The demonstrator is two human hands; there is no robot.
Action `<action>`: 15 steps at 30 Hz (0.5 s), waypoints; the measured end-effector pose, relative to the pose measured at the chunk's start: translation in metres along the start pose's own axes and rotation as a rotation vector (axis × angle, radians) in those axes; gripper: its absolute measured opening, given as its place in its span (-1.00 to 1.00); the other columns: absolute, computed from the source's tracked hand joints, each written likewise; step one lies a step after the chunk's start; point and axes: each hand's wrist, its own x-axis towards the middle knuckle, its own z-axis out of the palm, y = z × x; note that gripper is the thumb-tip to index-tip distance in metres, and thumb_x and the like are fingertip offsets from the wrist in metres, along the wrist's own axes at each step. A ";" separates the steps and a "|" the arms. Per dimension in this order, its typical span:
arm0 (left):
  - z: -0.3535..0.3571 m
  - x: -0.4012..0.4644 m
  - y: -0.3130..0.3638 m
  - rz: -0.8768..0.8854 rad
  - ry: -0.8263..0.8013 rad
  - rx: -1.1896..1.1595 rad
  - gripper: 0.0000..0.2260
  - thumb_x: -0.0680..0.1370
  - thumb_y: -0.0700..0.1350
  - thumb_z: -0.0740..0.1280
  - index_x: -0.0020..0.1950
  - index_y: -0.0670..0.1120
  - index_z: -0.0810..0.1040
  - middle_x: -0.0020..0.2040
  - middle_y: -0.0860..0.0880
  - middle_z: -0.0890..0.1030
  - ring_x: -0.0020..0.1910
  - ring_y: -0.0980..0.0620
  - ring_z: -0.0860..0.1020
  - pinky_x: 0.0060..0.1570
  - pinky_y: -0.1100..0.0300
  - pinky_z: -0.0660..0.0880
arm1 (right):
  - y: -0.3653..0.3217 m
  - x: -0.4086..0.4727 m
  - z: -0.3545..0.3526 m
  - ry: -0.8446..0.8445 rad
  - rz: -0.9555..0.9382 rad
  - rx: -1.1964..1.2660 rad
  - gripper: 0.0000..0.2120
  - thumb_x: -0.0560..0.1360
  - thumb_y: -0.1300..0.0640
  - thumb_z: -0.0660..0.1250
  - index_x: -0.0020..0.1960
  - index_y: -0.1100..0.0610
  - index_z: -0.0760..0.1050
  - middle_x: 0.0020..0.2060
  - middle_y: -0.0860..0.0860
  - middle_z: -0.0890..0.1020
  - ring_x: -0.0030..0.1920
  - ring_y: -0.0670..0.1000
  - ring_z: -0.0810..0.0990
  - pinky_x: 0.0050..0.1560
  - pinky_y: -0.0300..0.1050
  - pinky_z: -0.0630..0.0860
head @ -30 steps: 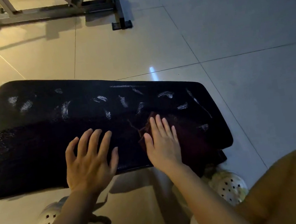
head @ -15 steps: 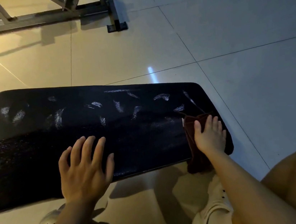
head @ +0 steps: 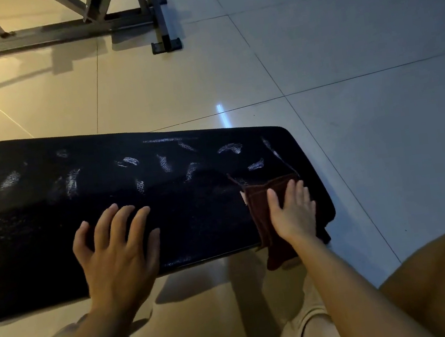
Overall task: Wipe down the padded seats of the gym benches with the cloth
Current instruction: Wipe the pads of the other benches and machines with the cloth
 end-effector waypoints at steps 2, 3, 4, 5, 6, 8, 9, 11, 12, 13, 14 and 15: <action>0.005 0.002 0.011 -0.021 -0.026 -0.003 -0.54 0.55 0.11 0.11 0.29 -0.11 0.52 0.28 -0.18 0.52 0.39 -0.17 0.33 0.38 -0.23 0.07 | 0.013 0.017 -0.004 -0.007 0.054 -0.021 -0.29 0.61 -0.28 -0.19 0.58 0.11 -0.27 0.58 0.07 -0.21 0.56 0.03 -0.24 0.54 0.02 -0.27; 0.008 0.004 0.014 -0.028 -0.041 0.008 -0.52 0.54 0.13 0.10 0.31 -0.11 0.52 0.30 -0.17 0.51 0.41 -0.15 0.31 0.40 -0.23 0.05 | 0.016 0.026 -0.006 -0.009 0.055 -0.028 -0.28 0.61 -0.29 -0.18 0.58 0.12 -0.27 0.58 0.07 -0.21 0.56 0.03 -0.24 0.54 0.03 -0.27; 0.010 0.006 0.016 -0.032 -0.049 0.018 -0.51 0.54 0.14 0.09 0.33 -0.10 0.52 0.33 -0.16 0.50 0.43 -0.15 0.30 0.41 -0.22 0.05 | 0.016 0.035 -0.008 0.002 0.050 -0.046 -0.28 0.61 -0.29 -0.18 0.58 0.12 -0.27 0.58 0.07 -0.21 0.57 0.03 -0.24 0.54 0.02 -0.27; 0.013 0.008 0.016 -0.025 -0.048 0.028 -0.50 0.55 0.14 0.09 0.34 -0.10 0.51 0.35 -0.17 0.49 0.44 -0.15 0.29 0.42 -0.21 0.05 | 0.016 0.044 -0.009 0.019 0.048 -0.064 -0.28 0.61 -0.29 -0.19 0.58 0.12 -0.26 0.58 0.07 -0.21 0.57 0.03 -0.23 0.54 0.02 -0.26; 0.015 0.008 0.016 -0.006 -0.036 0.041 -0.50 0.55 0.14 0.10 0.35 -0.11 0.50 0.37 -0.17 0.48 0.45 -0.16 0.29 0.42 -0.19 0.06 | 0.015 0.052 -0.011 0.032 0.046 -0.076 -0.29 0.61 -0.28 -0.19 0.58 0.12 -0.26 0.58 0.07 -0.20 0.57 0.03 -0.23 0.53 0.02 -0.26; 0.018 0.007 0.015 0.040 0.000 0.062 -0.51 0.56 0.12 0.11 0.36 -0.11 0.49 0.39 -0.16 0.47 0.45 -0.16 0.30 0.42 -0.17 0.09 | 0.016 0.062 -0.015 0.037 0.038 -0.086 -0.30 0.62 -0.27 -0.19 0.59 0.12 -0.24 0.58 0.06 -0.19 0.57 0.02 -0.22 0.53 0.00 -0.26; 0.019 0.006 0.014 0.056 0.017 0.073 -0.52 0.57 0.12 0.12 0.37 -0.11 0.49 0.39 -0.16 0.47 0.45 -0.15 0.30 0.42 -0.17 0.10 | 0.015 0.063 -0.016 0.036 0.037 -0.085 -0.31 0.62 -0.26 -0.18 0.59 0.12 -0.24 0.58 0.06 -0.19 0.57 0.01 -0.22 0.54 0.00 -0.26; 0.023 0.003 0.013 0.071 0.032 0.087 -0.52 0.57 0.12 0.12 0.37 -0.11 0.50 0.39 -0.15 0.47 0.45 -0.15 0.32 0.42 -0.16 0.14 | 0.007 0.055 -0.014 0.026 0.019 -0.072 -0.33 0.64 -0.22 -0.15 0.59 0.13 -0.23 0.58 0.07 -0.18 0.57 0.01 -0.22 0.55 0.01 -0.25; 0.024 0.002 0.013 0.073 0.029 0.081 -0.52 0.58 0.11 0.11 0.37 -0.11 0.50 0.39 -0.15 0.47 0.44 -0.16 0.32 0.41 -0.16 0.15 | -0.001 0.047 -0.011 0.018 -0.017 -0.049 -0.35 0.65 -0.20 -0.13 0.59 0.13 -0.22 0.58 0.07 -0.18 0.57 0.01 -0.23 0.55 -0.01 -0.25; 0.024 0.003 0.013 0.072 0.025 0.076 -0.52 0.57 0.11 0.11 0.36 -0.11 0.51 0.39 -0.15 0.47 0.44 -0.16 0.33 0.41 -0.16 0.15 | -0.011 0.036 -0.007 0.008 -0.077 -0.019 -0.36 0.66 -0.17 -0.10 0.59 0.13 -0.21 0.58 0.07 -0.18 0.56 0.01 -0.24 0.54 -0.04 -0.27; 0.023 0.005 0.014 0.066 0.018 0.076 -0.52 0.57 0.12 0.11 0.36 -0.11 0.51 0.39 -0.16 0.47 0.44 -0.16 0.33 0.41 -0.16 0.15 | -0.022 0.024 -0.002 -0.007 -0.149 0.005 -0.37 0.66 -0.14 -0.07 0.59 0.12 -0.22 0.58 0.05 -0.20 0.56 0.00 -0.25 0.52 -0.08 -0.30; 0.021 0.006 0.014 0.061 0.005 0.080 -0.52 0.57 0.12 0.10 0.36 -0.12 0.51 0.39 -0.16 0.47 0.43 -0.16 0.33 0.41 -0.16 0.14 | -0.031 0.011 0.003 -0.028 -0.218 0.018 -0.37 0.67 -0.13 -0.06 0.59 0.10 -0.23 0.57 0.02 -0.22 0.55 -0.02 -0.28 0.50 -0.11 -0.32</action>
